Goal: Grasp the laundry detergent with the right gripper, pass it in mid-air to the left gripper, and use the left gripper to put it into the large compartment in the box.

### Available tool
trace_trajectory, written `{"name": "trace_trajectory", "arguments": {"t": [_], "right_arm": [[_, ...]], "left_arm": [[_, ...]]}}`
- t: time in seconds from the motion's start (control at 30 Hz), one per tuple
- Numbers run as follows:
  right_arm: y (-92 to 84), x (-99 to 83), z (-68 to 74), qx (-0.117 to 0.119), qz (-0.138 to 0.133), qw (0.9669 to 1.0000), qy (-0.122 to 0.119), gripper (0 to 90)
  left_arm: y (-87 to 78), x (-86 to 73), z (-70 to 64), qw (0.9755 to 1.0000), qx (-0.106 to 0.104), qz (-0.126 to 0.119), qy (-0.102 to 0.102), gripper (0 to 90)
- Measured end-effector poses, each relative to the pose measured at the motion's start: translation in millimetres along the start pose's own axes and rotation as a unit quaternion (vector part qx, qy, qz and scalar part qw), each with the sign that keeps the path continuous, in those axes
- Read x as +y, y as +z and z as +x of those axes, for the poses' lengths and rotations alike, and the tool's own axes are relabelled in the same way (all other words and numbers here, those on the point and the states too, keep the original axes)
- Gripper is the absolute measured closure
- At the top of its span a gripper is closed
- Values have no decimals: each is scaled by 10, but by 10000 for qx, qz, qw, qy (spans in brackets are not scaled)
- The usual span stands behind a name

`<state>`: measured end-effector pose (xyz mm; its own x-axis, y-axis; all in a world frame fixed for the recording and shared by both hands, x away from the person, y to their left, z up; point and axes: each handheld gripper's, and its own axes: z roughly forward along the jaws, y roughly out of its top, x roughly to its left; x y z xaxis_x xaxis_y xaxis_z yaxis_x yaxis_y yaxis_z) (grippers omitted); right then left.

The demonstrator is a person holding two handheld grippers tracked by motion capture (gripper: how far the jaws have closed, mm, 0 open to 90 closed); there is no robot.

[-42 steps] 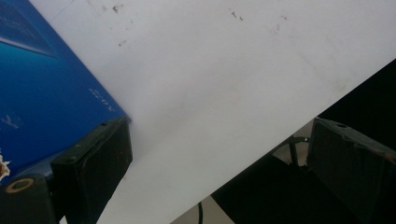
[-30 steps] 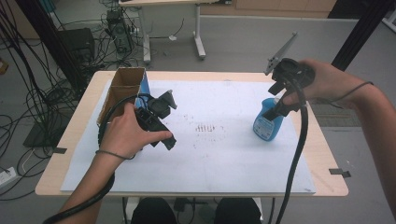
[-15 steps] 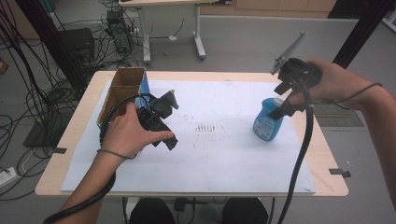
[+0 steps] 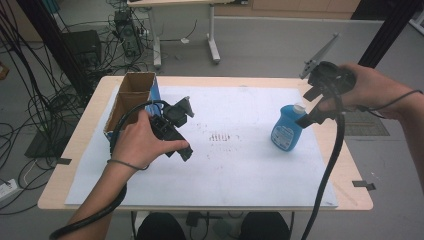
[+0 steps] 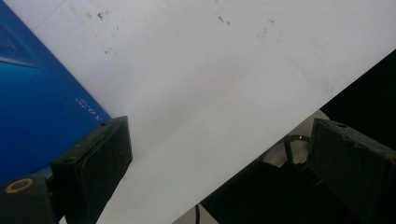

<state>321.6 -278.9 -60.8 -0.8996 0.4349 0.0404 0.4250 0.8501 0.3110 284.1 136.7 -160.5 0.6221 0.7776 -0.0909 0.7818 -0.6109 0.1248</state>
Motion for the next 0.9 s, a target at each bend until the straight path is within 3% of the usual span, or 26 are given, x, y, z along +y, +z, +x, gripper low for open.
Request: {"name": "trace_trajectory", "arguments": {"t": [0.9], "right_arm": [[-28, -385, -122, -303, -1, 9977, 609, 65]], "left_arm": [[47, 28, -14, 10000, -2, 8, 27, 66]]}}
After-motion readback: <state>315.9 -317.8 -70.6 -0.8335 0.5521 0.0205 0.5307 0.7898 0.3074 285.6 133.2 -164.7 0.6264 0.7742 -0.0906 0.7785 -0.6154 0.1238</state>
